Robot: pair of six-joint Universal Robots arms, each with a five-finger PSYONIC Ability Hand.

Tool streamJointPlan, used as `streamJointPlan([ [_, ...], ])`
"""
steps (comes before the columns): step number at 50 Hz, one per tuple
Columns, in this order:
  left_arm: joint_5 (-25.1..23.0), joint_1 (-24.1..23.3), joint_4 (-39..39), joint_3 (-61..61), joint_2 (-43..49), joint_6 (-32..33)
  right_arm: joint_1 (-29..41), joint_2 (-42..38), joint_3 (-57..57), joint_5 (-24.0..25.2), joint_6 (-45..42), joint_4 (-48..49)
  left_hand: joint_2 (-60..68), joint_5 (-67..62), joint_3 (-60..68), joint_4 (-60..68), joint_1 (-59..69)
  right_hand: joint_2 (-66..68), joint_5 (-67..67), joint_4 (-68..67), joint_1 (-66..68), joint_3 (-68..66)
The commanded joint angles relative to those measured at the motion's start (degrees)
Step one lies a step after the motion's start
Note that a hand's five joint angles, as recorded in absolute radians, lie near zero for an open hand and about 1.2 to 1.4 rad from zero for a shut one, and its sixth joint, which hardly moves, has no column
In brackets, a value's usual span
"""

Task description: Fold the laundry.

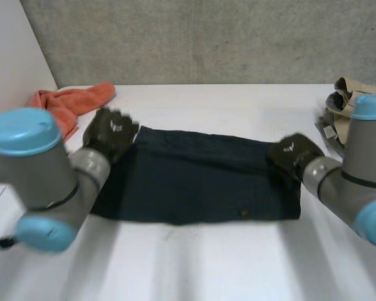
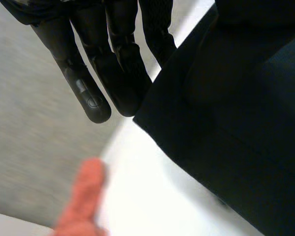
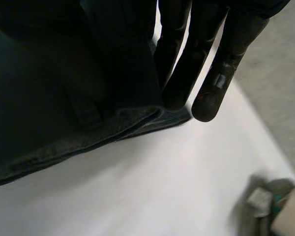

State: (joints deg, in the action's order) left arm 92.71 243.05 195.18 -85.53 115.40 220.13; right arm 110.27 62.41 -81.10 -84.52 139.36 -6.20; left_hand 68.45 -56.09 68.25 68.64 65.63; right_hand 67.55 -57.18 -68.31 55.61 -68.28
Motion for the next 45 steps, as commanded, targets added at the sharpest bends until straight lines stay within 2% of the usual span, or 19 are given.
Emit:
streamJointPlan([
  [1, 0.89, -0.56, 5.65, 17.74, 15.98, 5.31, 0.39, -8.87, 9.20, -3.63, -0.58, 12.43, 11.55, -13.91, 11.75, 11.36, 14.37, 12.45, -12.82, -11.69, 24.39, -11.72],
  [6, 0.54, -0.56, 6.35, 30.74, 28.62, 6.10, 0.39, -19.30, 17.27, -4.16, -4.08, 20.68, 11.55, -13.91, 11.75, 11.36, 14.37, 12.45, -12.82, -11.69, 24.39, -11.72],
  [9, -0.33, -0.56, 7.58, 35.32, 33.12, 6.10, 0.39, -23.72, 20.45, -4.34, -6.64, 23.68, 11.55, -13.91, 11.75, 11.36, 14.37, 12.45, -12.82, -11.69, 24.39, -11.72],
  [10, -1.04, -0.56, 8.45, 37.86, 35.66, 6.02, 0.65, -26.17, 22.11, -4.34, -8.30, 25.26, 11.55, -13.91, 11.75, 11.36, 14.37, 2.85, -3.22, -2.09, 14.79, -2.12],
  [11, -1.39, -0.56, 8.90, 38.76, 36.64, 6.02, 0.74, -27.24, 22.91, -4.34, -9.10, 25.88, 6.91, -9.27, 7.11, 6.72, 9.73, -18.57, 18.19, 19.33, -6.62, 19.29],
  [12, -1.74, -0.56, 9.25, 39.46, 37.43, 6.02, 0.83, -28.21, 23.70, -4.51, -9.54, 26.32, -9.46, 7.09, -9.25, -9.65, -6.63, -43.59, 43.22, 44.35, -31.65, 44.32],
  [13, -1.92, -0.56, 9.60, 39.91, 38.05, 6.10, 0.83, -29.26, 24.41, -4.52, -9.90, 26.76, -31.94, 29.57, -31.73, -32.12, -29.11, -57.55, 57.18, 58.31, -45.61, 58.28],
  [14, -2.10, -0.56, 10.30, 39.91, 38.41, 6.10, 0.83, -30.32, 25.20, -4.86, -10.16, 27.46, -58.45, 56.09, -58.25, -58.64, -55.63, -57.55, 57.18, 58.31, -45.61, 58.28],
  [15, -2.10, -0.65, 10.83, 39.74, 38.32, 5.93, 0.91, -30.50, 25.20, -5.22, -9.90, 27.64, -51.59, 49.23, -51.39, -51.78, -48.77, -57.55, 57.18, 58.31, -45.61, 58.28],
  [17, -1.83, -0.74, 11.88, 39.12, 37.80, 5.67, 1.26, -29.02, 24.42, -6.79, -8.16, 27.73, -58.45, 56.09, -58.25, -58.64, -55.63, -57.55, 57.18, 58.31, -45.61, 58.28],
  [20, -1.75, -1.88, 13.21, 35.27, 33.77, 5.23, 1.44, -24.72, 20.74, -7.94, -3.94, 27.64, -58.45, 56.09, -58.25, -58.64, -55.63, -57.55, 57.18, 58.31, -45.61, 58.28],
  [25, -1.83, -1.97, 14.09, 24.63, 23.40, 1.19, 0.92, -7.44, 8.71, -7.42, 7.65, 25.90, -58.45, 56.09, -58.25, -58.64, -55.63, -57.55, 57.18, 58.31, -45.61, 58.28],
  [29, -1.66, -2.14, 13.91, 16.55, 16.45, -2.77, 0.65, 0.94, 1.67, -5.23, 13.37, 19.15, -58.45, 56.09, -58.25, -58.64, -55.63, -57.55, 57.18, 58.31, -45.61, 58.28],
  [33, -1.66, -2.23, 13.38, 8.46, 9.86, -5.93, -0.22, 2.72, -3.52, -1.81, 17.07, 11.24, -58.45, 56.09, -58.25, -58.64, -55.63, -57.55, 57.18, 58.31, -45.61, 58.28],
  [37, -1.92, -2.23, 13.38, 0.90, 4.58, -8.74, -1.81, 2.90, -8.35, 1.01, 19.36, 7.35, -58.45, 56.09, -58.25, -58.64, -55.63, -54.47, 54.10, 55.23, -42.53, 55.20],
  [45, -2.01, -2.41, 13.38, -6.93, 1.23, -13.05, -2.16, -0.08, -11.27, 2.52, 19.90, 12.69, -58.45, 56.09, -58.25, -58.64, -55.63, -49.56, 49.19, 50.32, -37.62, 50.29],
])
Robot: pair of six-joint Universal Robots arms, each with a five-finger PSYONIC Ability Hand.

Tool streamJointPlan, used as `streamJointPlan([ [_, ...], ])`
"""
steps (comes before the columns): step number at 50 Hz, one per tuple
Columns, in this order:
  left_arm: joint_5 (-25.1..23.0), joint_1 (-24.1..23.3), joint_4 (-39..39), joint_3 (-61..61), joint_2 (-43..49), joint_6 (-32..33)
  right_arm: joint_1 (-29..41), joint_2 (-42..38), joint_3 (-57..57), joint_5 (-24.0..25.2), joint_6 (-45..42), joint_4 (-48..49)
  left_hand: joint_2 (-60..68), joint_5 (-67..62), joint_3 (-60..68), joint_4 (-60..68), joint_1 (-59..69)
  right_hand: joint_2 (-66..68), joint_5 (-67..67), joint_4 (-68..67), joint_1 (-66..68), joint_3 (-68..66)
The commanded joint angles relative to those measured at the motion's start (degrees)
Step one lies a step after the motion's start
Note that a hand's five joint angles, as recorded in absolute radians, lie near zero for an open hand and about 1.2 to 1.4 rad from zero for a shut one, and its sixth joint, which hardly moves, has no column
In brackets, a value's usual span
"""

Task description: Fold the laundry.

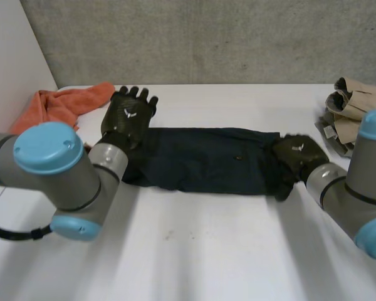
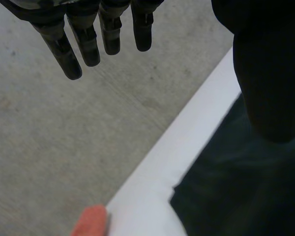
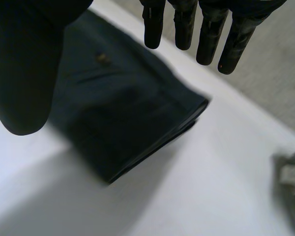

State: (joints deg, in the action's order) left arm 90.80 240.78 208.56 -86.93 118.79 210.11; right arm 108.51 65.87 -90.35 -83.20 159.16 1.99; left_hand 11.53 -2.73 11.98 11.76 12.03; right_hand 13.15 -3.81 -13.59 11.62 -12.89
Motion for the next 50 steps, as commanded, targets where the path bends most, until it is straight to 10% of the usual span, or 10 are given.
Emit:
streamJointPlan([
  [1, -0.01, -0.14, 0.00, -5.71, -2.25, -3.13, -0.40, -4.51, -1.85, 1.11, -0.25, 5.29, -1.53, 2.73, -1.98, -1.76, -2.03, 4.84, -4.18, -4.40, 6.37, -5.10],
  [10, -0.01, -1.01, 0.00, -6.94, -3.13, -2.95, -0.23, -9.70, 1.41, 0.14, -1.40, 10.22, -1.53, 2.73, -1.98, -1.76, -2.03, 18.26, -17.60, -17.82, 19.79, -18.52],
  [14, -0.01, -1.19, -0.08, -7.03, -3.21, -2.95, -0.23, -11.99, 3.42, 0.32, -1.93, 10.05, -1.53, 2.73, -1.98, -1.76, -2.03, 35.08, -34.41, -34.63, 36.61, -35.34],
  [16, -0.01, -1.19, -0.08, -7.20, -3.30, -2.95, -0.23, -12.87, 4.13, 0.32, -2.19, 9.70, -1.53, 2.73, -1.98, -1.76, -2.03, 66.75, -66.08, -66.30, 68.27, -67.01],
  [25, -0.10, -1.10, -0.17, -7.29, -5.06, -2.95, -3.03, -6.91, 0.01, 0.32, -3.59, 9.17, -1.53, 2.73, -1.98, -1.76, -2.03, 66.85, -66.19, -66.41, 68.38, -67.11],
  [36, -0.27, 0.65, -0.17, -9.66, -9.01, -3.13, -12.45, 0.75, -3.25, -0.21, -30.21, 8.47, -1.53, 2.73, -1.98, -1.76, -2.03, 66.85, -66.19, -66.41, 68.38, -67.11],
  [50, -0.18, 2.41, -0.08, -10.80, -10.16, -3.22, 11.27, -4.95, 7.73, 11.11, -37.61, 15.05, -1.53, 2.73, -1.98, -1.76, -2.03, 66.85, -66.19, -66.41, 68.38, -67.11],
])
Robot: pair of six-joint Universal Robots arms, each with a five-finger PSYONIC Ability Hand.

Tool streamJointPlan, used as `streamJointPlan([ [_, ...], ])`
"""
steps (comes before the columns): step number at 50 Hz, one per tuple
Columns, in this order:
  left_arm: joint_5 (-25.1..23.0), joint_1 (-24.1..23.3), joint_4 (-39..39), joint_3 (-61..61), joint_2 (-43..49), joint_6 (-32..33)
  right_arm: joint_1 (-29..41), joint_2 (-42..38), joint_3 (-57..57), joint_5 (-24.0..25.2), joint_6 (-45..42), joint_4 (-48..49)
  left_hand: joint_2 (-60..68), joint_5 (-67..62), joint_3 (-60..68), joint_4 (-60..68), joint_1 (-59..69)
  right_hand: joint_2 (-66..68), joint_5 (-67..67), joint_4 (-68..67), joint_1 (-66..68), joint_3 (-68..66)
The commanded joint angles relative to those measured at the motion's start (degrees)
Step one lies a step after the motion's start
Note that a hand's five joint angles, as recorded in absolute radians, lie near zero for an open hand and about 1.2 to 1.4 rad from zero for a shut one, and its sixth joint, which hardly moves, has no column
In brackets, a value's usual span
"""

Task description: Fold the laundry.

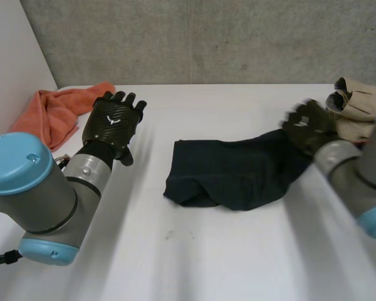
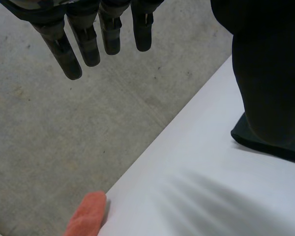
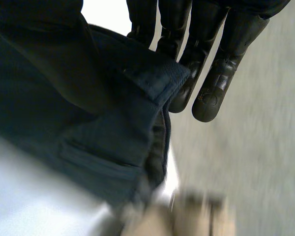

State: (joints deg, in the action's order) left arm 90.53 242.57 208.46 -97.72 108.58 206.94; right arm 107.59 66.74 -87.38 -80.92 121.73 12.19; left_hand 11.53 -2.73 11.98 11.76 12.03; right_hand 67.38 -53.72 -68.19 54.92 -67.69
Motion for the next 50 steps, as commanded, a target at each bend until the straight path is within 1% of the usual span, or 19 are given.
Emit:
streamJointPlan([
  [1, 0.17, 0.62, 0.02, -0.01, 0.05, -0.04, 13.86, -7.22, 4.94, 10.59, -0.35, 5.47, -1.53, 2.73, -1.98, -1.76, -2.03, 12.62, -16.28, -11.81, 25.08, -12.31],
  [3, 0.17, 0.62, 0.11, 0.16, 0.05, -0.04, 17.54, -10.29, 5.46, 14.45, -0.79, 6.34, -1.53, 2.73, -1.98, -1.76, -2.03, 12.62, -16.28, -11.81, 25.08, -12.31],
  [6, 0.17, 0.62, 0.20, 0.69, 0.14, -0.04, 20.11, -13.12, 5.99, 16.66, -1.23, 6.44, -1.53, 2.73, -1.98, -1.76, -2.03, 12.62, -16.28, -11.81, 25.08, -12.31],
  [9, 0.26, 0.80, 0.37, 1.91, 0.23, -0.22, 20.73, -14.18, 6.17, 17.90, 0.35, 6.35, -1.53, 2.73, -1.98, -1.76, -2.03, -30.90, 27.24, 31.70, -18.44, 31.20],
  [11, 0.35, 0.62, 0.37, 4.28, 0.75, -1.00, 20.82, -13.92, 5.82, 17.73, 3.14, 6.44, -1.53, 2.73, -1.98, -1.76, -2.03, -56.00, 52.34, 56.80, -43.54, 56.30],
  [14, 0.44, 0.27, 0.29, 7.45, 1.54, -2.41, 20.21, -12.87, 5.47, 17.64, 9.90, 6.26, -1.53, 2.73, -1.98, -1.76, -2.03, -57.38, 53.72, 58.19, -44.92, 57.69],
  [15, 0.53, 0.01, 0.28, 9.81, 2.42, -3.55, 19.08, -10.42, 5.20, 17.55, 17.68, 6.35, -1.53, 2.73, -1.98, -1.76, -2.03, -57.38, 53.72, 58.19, -44.92, 57.69],
  [18, 0.53, -0.52, 0.20, 13.68, 4.00, -5.22, 17.14, -4.88, 4.06, 16.94, 31.77, 6.35, -1.53, 2.73, -1.98, -1.76, -2.03, -57.38, 53.72, 58.19, -44.92, 57.69],
  [19, 0.53, -1.13, -0.06, 16.48, 5.23, -6.62, 15.74, -1.64, 3.10, 16.32, 41.22, 6.61, -1.48, 2.69, -1.94, -1.72, -1.98, -57.38, 53.72, 58.19, -44.92, 57.69],
  [21, 0.44, -2.10, -0.68, 19.13, 6.64, -8.21, 13.80, 0.84, 2.65, 14.83, 49.62, 6.61, -1.15, 2.35, -1.60, -1.38, -1.64, -57.38, 53.72, 58.19, -44.92, 57.69],
  [22, 0.35, -2.71, -1.29, 20.45, 7.51, -9.00, 11.62, 2.76, 2.57, 13.00, 56.71, 6.27, -0.98, 2.18, -1.44, -1.22, -1.48, -57.38, 53.72, 58.19, -44.92, 57.69],
  [25, -0.09, -6.23, -5.41, 25.46, 11.29, -11.46, 8.97, 3.66, 2.65, 10.44, 62.13, 5.56, -0.64, 1.85, -1.10, -0.88, -1.14, -57.38, 53.72, 58.19, -44.92, 57.69],
  [27, -0.18, -8.51, -9.09, 29.05, 13.75, -12.52, 7.20, 3.31, 3.00, 8.24, 62.14, 3.55, -0.81, 2.01, -1.26, -1.04, -1.30, -57.38, 53.72, 58.19, -44.92, 57.69],
  [29, -0.35, -9.13, -11.22, 30.91, 15.43, -13.14, 6.41, 2.61, 3.79, 7.09, 61.01, 1.61, -0.81, 2.01, -1.27, -1.05, -1.31, -57.38, 53.72, 58.19, -44.92, 57.69],
  [34, -0.88, -10.28, -15.27, 34.35, 20.52, -13.67, 6.14, -5.45, 12.29, 3.49, 53.90, -8.12, -0.47, 1.68, -0.93, -0.71, -0.97, -57.38, 53.72, 58.19, -44.92, 57.69],
  [38, -0.88, -10.72, -17.64, 37.50, 25.09, -13.49, 6.32, -12.74, 20.55, 3.22, 51.77, -15.94, -0.14, 1.34, -0.59, -0.37, -0.64, -57.38, 53.72, 58.19, -44.92, 57.69],
  [41, -1.32, -10.63, -19.83, 38.74, 27.55, -12.97, 6.32, -16.80, 24.61, 3.48, 51.86, -18.95, -0.47, 1.68, -0.93, -0.71, -0.97, -57.38, 53.72, 58.19, -44.92, 57.69],
  [45, -1.58, -10.19, -24.93, 41.11, 31.68, -10.95, 6.32, -22.08, 29.36, 3.40, 51.24, -21.68, -0.30, 1.51, -0.76, -0.54, -0.80, -57.38, 53.72, 58.19, -44.92, 57.69],
  [50, -1.14, -9.93, -28.89, 43.40, 35.99, -3.84, 6.32, -26.82, 31.92, 3.13, 49.84, -23.18, -0.13, 1.34, -0.59, -0.37, -0.63, -57.38, 53.72, 58.19, -44.92, 57.69],
])
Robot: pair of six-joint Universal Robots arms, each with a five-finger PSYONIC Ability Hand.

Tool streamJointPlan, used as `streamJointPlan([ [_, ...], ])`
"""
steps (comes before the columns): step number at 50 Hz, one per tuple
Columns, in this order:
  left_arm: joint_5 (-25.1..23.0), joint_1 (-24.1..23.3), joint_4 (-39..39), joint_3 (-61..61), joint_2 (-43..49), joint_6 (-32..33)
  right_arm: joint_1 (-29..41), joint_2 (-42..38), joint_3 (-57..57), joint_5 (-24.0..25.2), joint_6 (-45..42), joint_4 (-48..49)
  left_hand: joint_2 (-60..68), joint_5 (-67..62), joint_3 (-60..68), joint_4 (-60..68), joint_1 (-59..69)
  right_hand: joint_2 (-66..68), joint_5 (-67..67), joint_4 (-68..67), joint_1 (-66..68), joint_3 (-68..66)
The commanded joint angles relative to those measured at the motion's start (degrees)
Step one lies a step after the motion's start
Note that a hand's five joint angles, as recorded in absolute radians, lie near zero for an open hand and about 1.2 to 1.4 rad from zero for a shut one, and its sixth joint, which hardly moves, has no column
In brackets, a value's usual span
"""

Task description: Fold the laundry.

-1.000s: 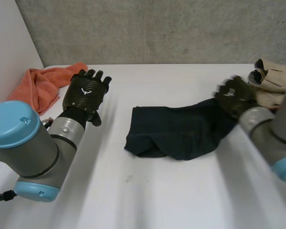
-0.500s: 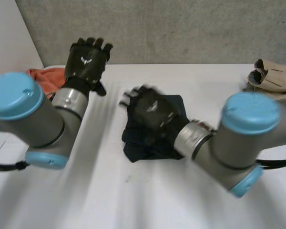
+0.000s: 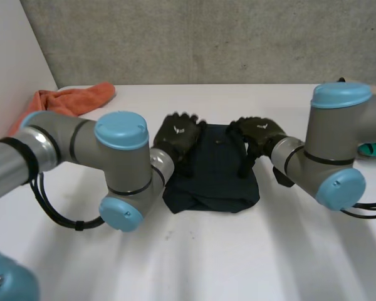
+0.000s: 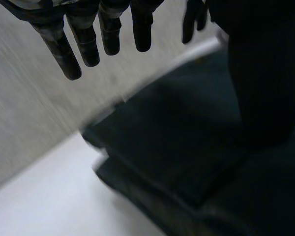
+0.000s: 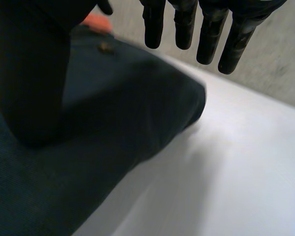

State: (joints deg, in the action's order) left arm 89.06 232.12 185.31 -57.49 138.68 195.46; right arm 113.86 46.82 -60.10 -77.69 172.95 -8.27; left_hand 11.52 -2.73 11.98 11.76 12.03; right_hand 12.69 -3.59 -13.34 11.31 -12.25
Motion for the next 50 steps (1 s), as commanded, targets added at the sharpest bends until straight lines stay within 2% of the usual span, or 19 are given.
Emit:
streamJointPlan([
  [1, 0.32, 0.61, -6.01, 3.35, 6.25, 8.43, 0.04, -7.35, 4.73, -0.09, -1.99, -3.07, 0.04, 1.17, -0.43, -0.20, -0.47, -2.69, 3.59, 3.34, -1.31, 2.25],
  [10, 0.15, 0.79, -6.36, 3.26, 4.07, 10.03, 0.13, -6.66, 4.82, -2.64, -10.70, -3.60, -0.30, 1.51, -0.76, -0.54, -0.80, -2.69, 3.59, 3.34, -1.31, 2.25],
  [14, -0.03, 0.87, -6.45, 2.65, -1.47, 9.50, 0.04, 0.45, 2.72, -4.22, -11.14, -2.46, -0.46, 1.68, -0.93, -0.70, -0.97, -2.69, 3.59, 3.34, -1.31, 2.25],
  [19, -3.27, 1.75, -6.63, -0.42, -9.81, 6.78, 0.13, 11.51, -6.83, -5.01, -10.44, 6.04, -0.47, 1.68, -0.93, -0.71, -0.97, -2.69, 3.59, 3.34, -1.31, 2.25],
  [23, -10.38, 3.95, -6.80, -5.16, -18.42, 2.65, 0.83, 17.66, -18.42, -5.01, -10.61, 14.39, -0.13, 1.34, -0.59, -0.37, -0.64, -2.69, 3.59, 3.34, -1.31, 2.25],
  [26, -17.50, 5.62, -7.41, -9.73, -24.75, -0.43, 2.41, 21.46, -25.31, -5.01, -10.96, 19.33, 0.87, 0.34, 0.41, 0.64, 0.37, -2.69, 3.59, 3.34, -1.31, 2.25],
  [27, -21.78, 6.14, -8.20, -11.75, -27.29, -1.57, 3.90, 22.95, -29.85, -5.10, -11.40, 22.65, 0.71, 0.50, 0.25, 0.47, 0.21, -2.69, 3.59, 3.34, -1.31, 2.25],
  [28, -24.09, 6.32, -8.56, -12.72, -28.45, -1.84, 4.52, 23.40, -31.46, -5.10, -11.49, 23.90, 0.71, 0.50, 0.25, 0.47, 0.21, -2.69, 3.59, 3.34, -1.31, 2.25],
  [30, -28.57, 7.02, -9.43, -14.40, -30.21, -2.37, 6.01, 23.40, -34.71, -5.10, -11.58, 26.80, 0.88, 0.33, 0.42, 0.64, 0.38, -2.69, 3.59, 3.34, -1.31, 2.25],
  [31, -32.60, 7.90, -10.31, -15.80, -31.52, -2.63, 7.41, 22.79, -37.17, -5.19, -11.93, 29.68, 0.88, 0.33, 0.42, 0.64, 0.38, -2.69, 3.59, 3.34, -1.31, 2.25],
  [35, -39.12, 10.36, -12.42, -18.26, -32.76, -2.63, 10.49, 18.77, -39.82, -5.28, -13.77, 35.23, 0.54, 0.67, 0.08, 0.31, 0.04, -2.69, 3.59, 3.34, -1.31, 2.25],
  [42, -40.02, 10.72, -12.78, -18.36, -32.68, -2.54, 11.47, 10.32, -38.17, -6.07, -18.86, 39.55, 0.04, 1.17, -0.42, -0.20, -0.46, -2.69, 3.59, 3.34, -1.31, 2.25],
  [50, -39.67, 10.72, -12.60, -18.27, -32.15, -2.54, 11.47, 3.99, -32.63, -8.35, -20.37, 45.09, -0.13, 1.34, -0.59, -0.37, -0.63, -2.69, 3.59, 3.34, -1.31, 2.25],
])
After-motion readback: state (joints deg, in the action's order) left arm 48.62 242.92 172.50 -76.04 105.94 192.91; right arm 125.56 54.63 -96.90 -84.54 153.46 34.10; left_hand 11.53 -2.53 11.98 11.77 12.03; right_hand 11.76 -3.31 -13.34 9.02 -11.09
